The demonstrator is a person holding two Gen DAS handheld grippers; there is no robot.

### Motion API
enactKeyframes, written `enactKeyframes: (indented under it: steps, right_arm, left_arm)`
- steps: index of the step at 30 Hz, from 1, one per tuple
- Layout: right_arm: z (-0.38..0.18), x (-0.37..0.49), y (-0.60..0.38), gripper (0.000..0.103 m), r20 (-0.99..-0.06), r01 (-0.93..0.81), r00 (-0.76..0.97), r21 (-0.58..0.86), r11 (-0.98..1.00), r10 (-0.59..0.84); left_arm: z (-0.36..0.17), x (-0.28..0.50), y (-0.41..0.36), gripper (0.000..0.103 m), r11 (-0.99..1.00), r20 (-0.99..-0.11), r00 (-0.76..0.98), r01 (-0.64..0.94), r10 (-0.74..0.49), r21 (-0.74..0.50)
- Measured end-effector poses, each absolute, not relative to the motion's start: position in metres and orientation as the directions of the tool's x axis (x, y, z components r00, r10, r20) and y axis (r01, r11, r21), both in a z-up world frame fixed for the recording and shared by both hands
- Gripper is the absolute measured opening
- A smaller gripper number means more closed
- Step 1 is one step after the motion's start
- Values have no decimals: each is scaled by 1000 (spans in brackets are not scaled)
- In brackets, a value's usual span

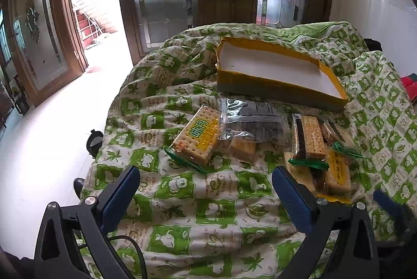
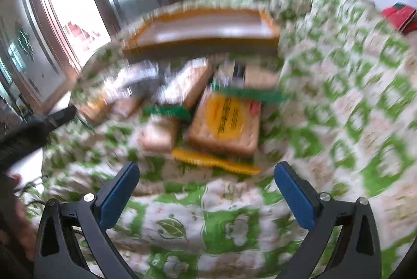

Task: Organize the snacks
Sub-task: 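Move the right tool toward the snack pile beside the tray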

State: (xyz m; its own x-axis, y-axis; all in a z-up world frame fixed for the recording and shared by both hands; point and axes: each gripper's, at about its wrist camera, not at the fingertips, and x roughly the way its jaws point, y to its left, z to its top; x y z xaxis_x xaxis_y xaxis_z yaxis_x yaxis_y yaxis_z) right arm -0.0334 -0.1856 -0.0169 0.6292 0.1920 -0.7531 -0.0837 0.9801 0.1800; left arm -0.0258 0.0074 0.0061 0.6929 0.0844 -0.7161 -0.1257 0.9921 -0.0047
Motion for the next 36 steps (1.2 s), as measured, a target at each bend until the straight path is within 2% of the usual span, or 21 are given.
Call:
enactKeyframes:
  steps: [5, 11, 18, 36]
  right_arm:
    - [15, -24, -202, 103, -688, -98, 700, 172, 980, 190]
    - [23, -28, -208, 103, -661, -98, 739, 87, 991, 131]
    - [29, -35, -200, 103, -640, -140, 757, 44, 989, 136]
    - [30, -17, -207, 103, -710, -147, 693, 33, 989, 127]
  left_arm:
    - [5, -26, 5, 102, 994, -713, 700, -105, 46, -39]
    - [2, -27, -2, 102, 994, -720, 692, -109, 62, -19]
    - [-1, -29, -4, 102, 994, -732, 678, -111, 65, -16]
    - [-4, -19, -14, 102, 997, -741, 671, -75, 27, -32]
